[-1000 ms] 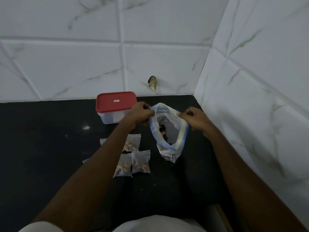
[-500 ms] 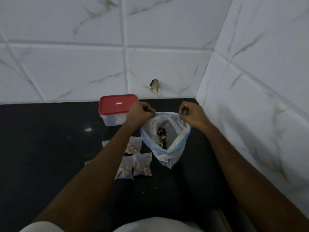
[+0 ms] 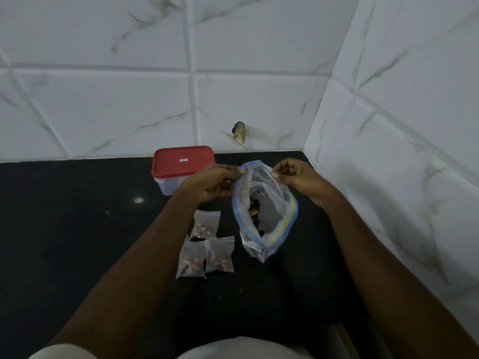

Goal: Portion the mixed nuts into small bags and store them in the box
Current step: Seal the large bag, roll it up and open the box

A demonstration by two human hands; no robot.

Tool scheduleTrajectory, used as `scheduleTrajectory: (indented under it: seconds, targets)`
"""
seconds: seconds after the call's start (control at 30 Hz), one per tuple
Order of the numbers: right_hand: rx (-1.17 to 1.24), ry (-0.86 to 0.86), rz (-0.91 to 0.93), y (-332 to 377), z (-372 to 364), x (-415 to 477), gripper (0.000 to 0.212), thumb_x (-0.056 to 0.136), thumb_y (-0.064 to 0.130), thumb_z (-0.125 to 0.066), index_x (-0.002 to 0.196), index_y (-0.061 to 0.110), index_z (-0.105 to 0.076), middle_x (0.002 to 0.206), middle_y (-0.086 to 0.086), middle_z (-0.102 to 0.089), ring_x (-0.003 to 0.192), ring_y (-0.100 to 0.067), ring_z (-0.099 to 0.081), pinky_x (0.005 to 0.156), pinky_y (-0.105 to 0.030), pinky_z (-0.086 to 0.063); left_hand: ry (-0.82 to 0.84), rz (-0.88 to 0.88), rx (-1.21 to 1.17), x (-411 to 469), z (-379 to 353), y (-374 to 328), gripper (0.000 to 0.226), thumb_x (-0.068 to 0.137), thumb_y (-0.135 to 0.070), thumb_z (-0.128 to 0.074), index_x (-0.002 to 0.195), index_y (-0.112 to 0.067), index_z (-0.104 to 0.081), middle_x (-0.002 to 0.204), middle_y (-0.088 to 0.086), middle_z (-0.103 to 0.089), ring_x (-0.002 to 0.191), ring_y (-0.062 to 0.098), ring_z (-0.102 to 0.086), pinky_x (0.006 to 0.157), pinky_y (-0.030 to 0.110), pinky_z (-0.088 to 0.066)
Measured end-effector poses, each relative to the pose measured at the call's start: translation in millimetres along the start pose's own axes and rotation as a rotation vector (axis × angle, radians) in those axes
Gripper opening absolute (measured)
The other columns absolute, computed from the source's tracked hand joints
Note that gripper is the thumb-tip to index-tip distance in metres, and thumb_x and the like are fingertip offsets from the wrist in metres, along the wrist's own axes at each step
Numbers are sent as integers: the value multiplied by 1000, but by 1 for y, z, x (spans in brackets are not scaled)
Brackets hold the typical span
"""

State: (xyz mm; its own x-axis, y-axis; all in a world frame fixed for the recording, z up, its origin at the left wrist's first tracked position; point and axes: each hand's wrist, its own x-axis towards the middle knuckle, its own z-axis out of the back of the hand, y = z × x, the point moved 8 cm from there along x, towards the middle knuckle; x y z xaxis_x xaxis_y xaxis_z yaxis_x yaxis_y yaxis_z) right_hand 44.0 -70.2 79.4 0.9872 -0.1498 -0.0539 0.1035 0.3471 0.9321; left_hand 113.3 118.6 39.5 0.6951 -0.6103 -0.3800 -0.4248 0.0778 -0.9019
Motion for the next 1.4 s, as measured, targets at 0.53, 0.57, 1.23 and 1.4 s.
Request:
scheduleTrajectory:
  seconds: [0.53, 0.57, 1.23, 1.4]
  targets:
    - [-164, -89, 141, 10, 9, -1, 14, 80, 9, -80, 89, 13, -69, 82, 1, -67, 66, 5, -59, 65, -11, -49, 125, 29, 97, -15, -19, -1, 25, 88, -10, -65, 66, -15, -75, 80, 5, -71, 79, 18, -66, 73, 30, -59]
    - [-212, -104, 137, 9, 10, -1, 15, 79, 15, -81, 87, 14, -68, 81, 2, -67, 67, 3, -58, 64, -12, -49, 73, -9, 170, -13, -16, -4, 24, 85, -10, -68, 63, -16, -72, 79, 4, -70, 80, 18, -65, 73, 30, -57]
    - [193, 168, -179, -56, 12, -66, 26, 87, 13, -68, 111, 4, -64, 102, -11, -70, 94, -23, -66, 86, -39, -55, 131, -100, 165, -37, -6, 28, 20, 82, -6, -67, 101, -7, -65, 97, 7, -71, 95, 19, -68, 88, 34, -55]
    - [169, -120, -131, -46, 15, -51, 14, 81, 9, -77, 92, 9, -68, 82, -4, -72, 74, -18, -67, 65, -33, -54, 175, -113, 126, -39, -25, 20, 18, 84, -8, -68, 101, -5, -63, 105, 11, -71, 101, 23, -68, 88, 35, -56]
